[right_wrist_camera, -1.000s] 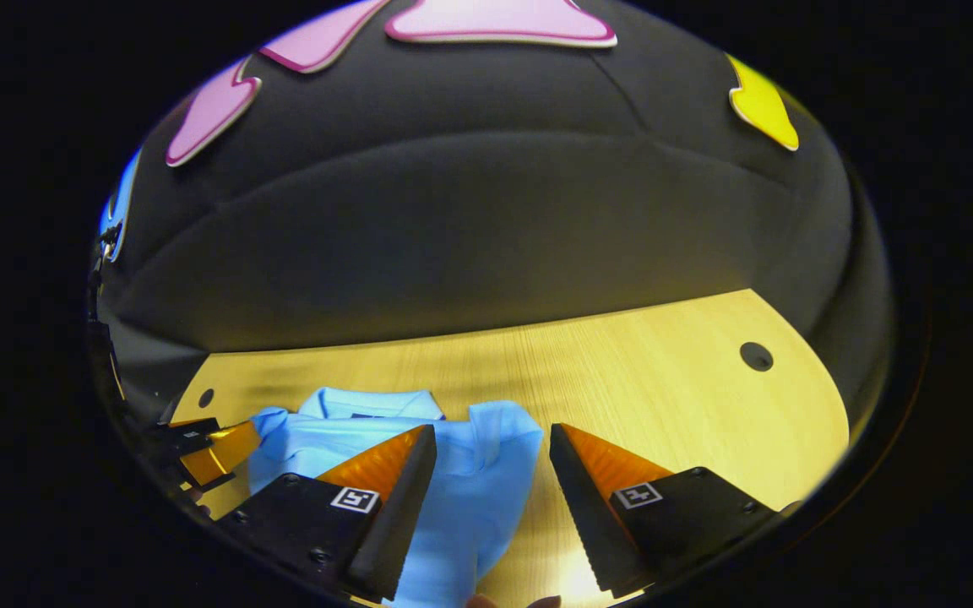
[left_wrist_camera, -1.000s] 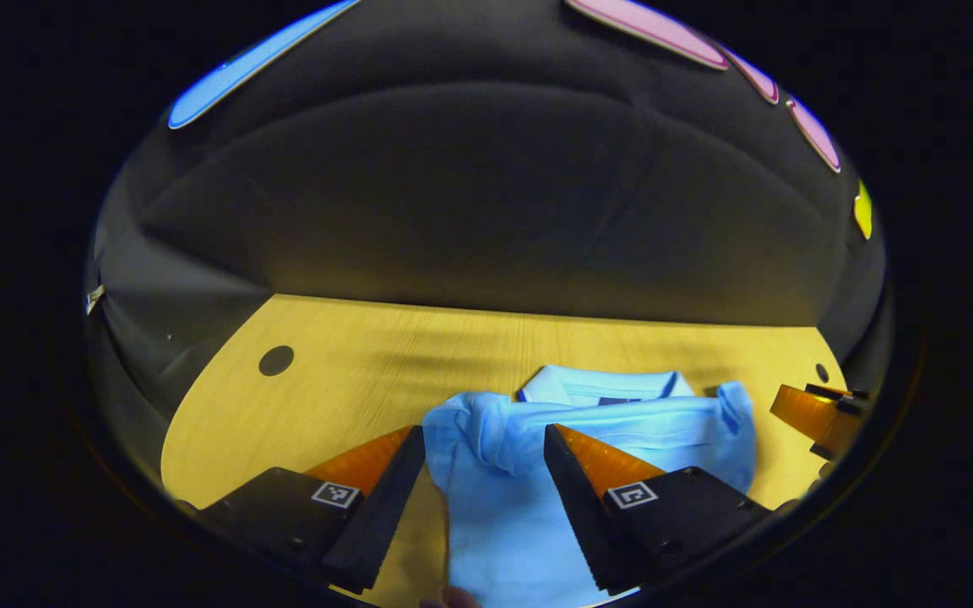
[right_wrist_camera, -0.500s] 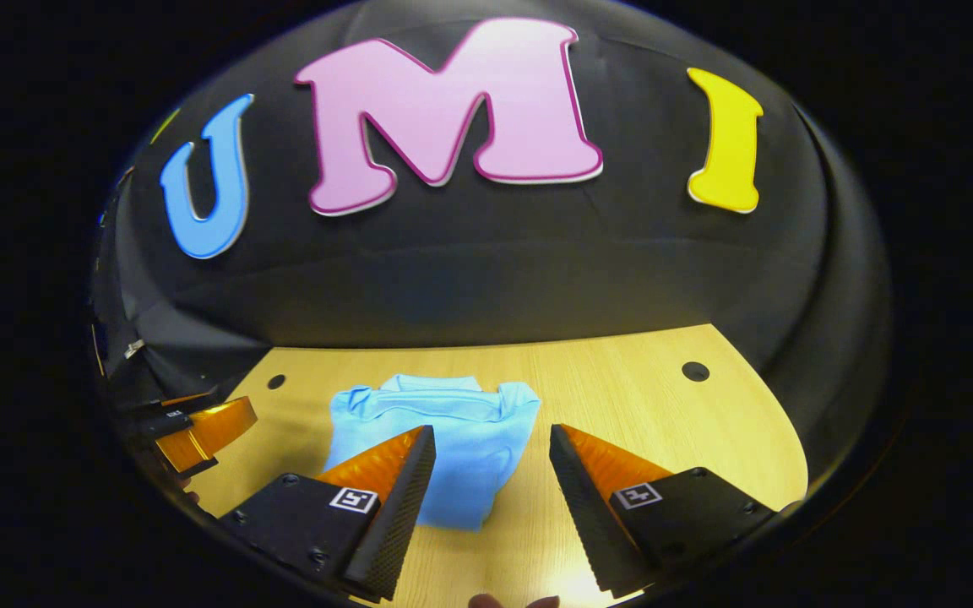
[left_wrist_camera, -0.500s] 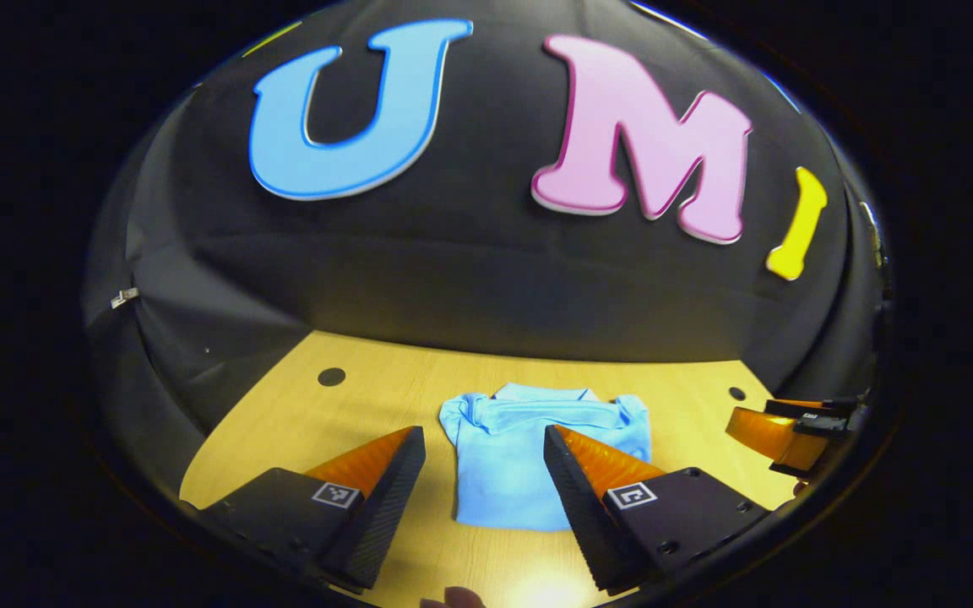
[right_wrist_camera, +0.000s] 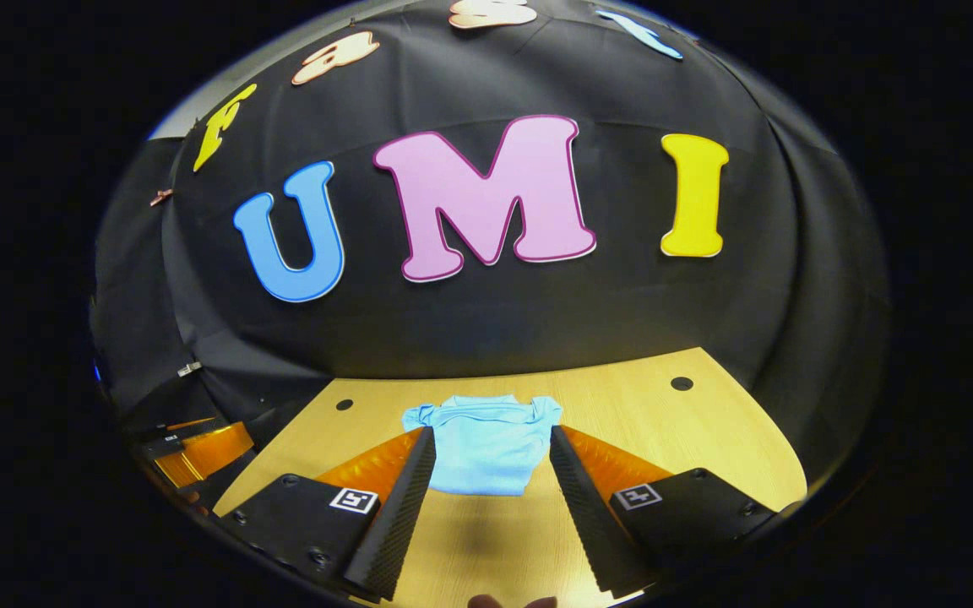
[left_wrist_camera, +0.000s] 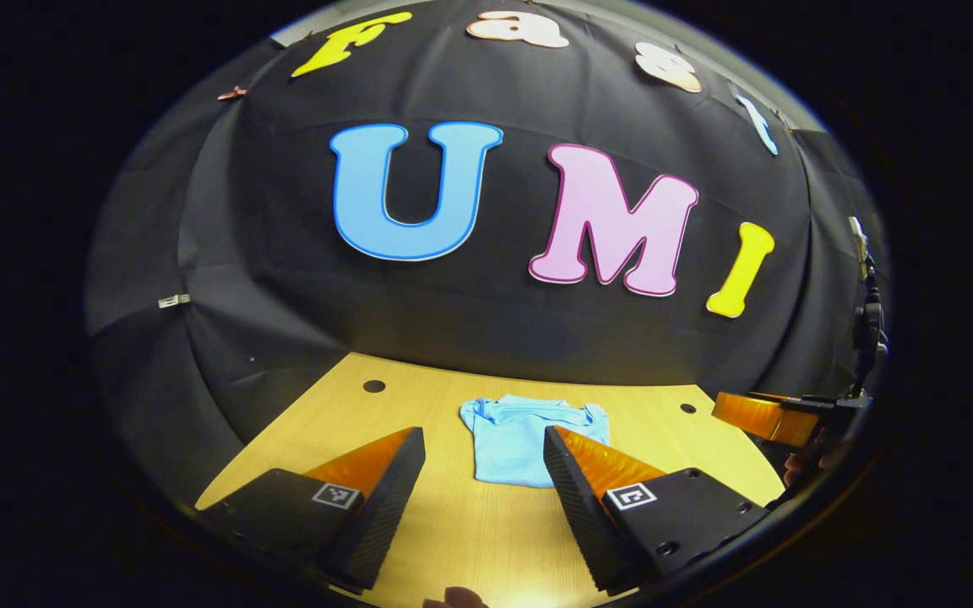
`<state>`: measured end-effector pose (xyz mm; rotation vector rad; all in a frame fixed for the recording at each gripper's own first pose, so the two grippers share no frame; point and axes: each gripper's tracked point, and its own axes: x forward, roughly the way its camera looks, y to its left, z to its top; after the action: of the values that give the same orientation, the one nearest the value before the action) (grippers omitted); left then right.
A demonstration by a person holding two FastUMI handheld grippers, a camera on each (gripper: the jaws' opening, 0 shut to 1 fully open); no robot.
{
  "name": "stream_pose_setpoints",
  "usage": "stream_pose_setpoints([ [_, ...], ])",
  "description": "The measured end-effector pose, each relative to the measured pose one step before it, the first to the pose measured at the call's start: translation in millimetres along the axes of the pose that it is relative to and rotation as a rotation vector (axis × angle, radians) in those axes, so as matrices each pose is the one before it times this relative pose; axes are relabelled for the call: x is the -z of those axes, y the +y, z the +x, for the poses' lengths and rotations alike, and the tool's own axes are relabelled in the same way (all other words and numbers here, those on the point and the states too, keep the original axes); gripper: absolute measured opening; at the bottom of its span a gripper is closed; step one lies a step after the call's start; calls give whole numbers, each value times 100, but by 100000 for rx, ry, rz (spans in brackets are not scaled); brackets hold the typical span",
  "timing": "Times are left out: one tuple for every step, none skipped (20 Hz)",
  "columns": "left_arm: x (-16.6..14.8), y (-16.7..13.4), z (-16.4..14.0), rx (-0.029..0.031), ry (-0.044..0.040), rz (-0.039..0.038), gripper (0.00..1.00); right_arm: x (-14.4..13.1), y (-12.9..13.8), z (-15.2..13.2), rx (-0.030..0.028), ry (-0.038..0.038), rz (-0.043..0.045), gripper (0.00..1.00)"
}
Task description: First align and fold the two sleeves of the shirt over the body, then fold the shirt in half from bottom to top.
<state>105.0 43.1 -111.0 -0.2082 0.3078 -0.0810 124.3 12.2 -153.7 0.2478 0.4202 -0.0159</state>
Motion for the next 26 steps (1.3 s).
stream_pose_setpoints([
  [-40, 556, -835, -361, -451, 607, 90, -39, 16, -918, 618, -792, 888, 85],
  [30, 268, -401, -460, -483, 228, 90, 198, -34, -797, 827, -368, 352, 85],
  [-207, 279, -612, 205, -865, -336, 90, 169, 214, -700, -46, -283, -9, 85],
  [-135, 66, -303, 327, -583, -221, 90, 197, 134, -495, 371, -43, -347, 85],
  [-20, 168, -198, -24, -332, 99, 90, 294, 91, -411, 196, 493, -523, 86],
  [224, 6, -123, 441, 301, -142, 90, 265, 210, -300, 263, -26, 148, 85],
  [20, -68, -331, 726, 199, -544, 90, 126, 290, -453, -203, 68, 522, 85],
  [-165, -10, -237, 671, -163, -536, 90, 118, 355, -367, -22, -244, -58, 85],
  [-169, -31, -402, 661, 172, 175, 90, 86, 1, -349, 411, -257, -479, 85],
  [295, -182, -100, 325, 175, 921, 90, 145, 140, -158, -156, 145, -83, 85],
  [91, -193, -86, 440, 112, 1315, 90, 151, 151, -169, -208, 62, 84, 86],
  [256, -261, 231, 217, 352, 1209, 90, 115, 59, -54, 61, 280, -50, 86],
  [173, -311, 110, 175, 211, 512, 90, 119, -30, -21, -123, 200, -25, 85],
  [70, -231, 24, 397, -3, 18, 90, -91, -10, -162, 101, -54, -30, 86],
  [31, -189, 16, 389, 104, -11, 90, 31, -49, -61, -18, 28, -114, 86],
  [-6, 55, -91, 221, 209, 64, 90, 27, -72, -21, -14, 146, -27, 86],
  [135, -19, -184, -155, 233, 103, 90, 11, -111, -16, 66, 20, -267, 86],
  [50, 108, 6, -11, 141, -139, 90, 125, -172, 14, 104, 115, -356, 85],
  [63, -30, 12, -104, 118, -216, 90, 206, 10, 64, -175, 491, -76, 86],
  [69, 49, 30, -143, 101, -59, 90, 100, -36, 4, -79, 333, 21, 85],
  [126, 31, -10, -60, 390, 24, 90, 89, 12, -43, -23, 268, 59, 85],
  [90, 41, 52, -130, 192, -111, 90, -45, 52, -22, -31, 46, 156, 86],
  [43, -17, 8, -2, 370, -182, 90, -80, 156, -110, -346, -89, -3, 85],
  [14, 5, -46, 45, 94, -140, 90, 53, -30, 25, 21, -76, -262, 85],
  [-3, -21, -57, 357, 133, 33, 90, 15, 156, -153, -289, -100, -170, 86],
  [51, -64, -142, 409, 170, 260, 90, 4, 145, -167, -63, 19, 30, 85],
])
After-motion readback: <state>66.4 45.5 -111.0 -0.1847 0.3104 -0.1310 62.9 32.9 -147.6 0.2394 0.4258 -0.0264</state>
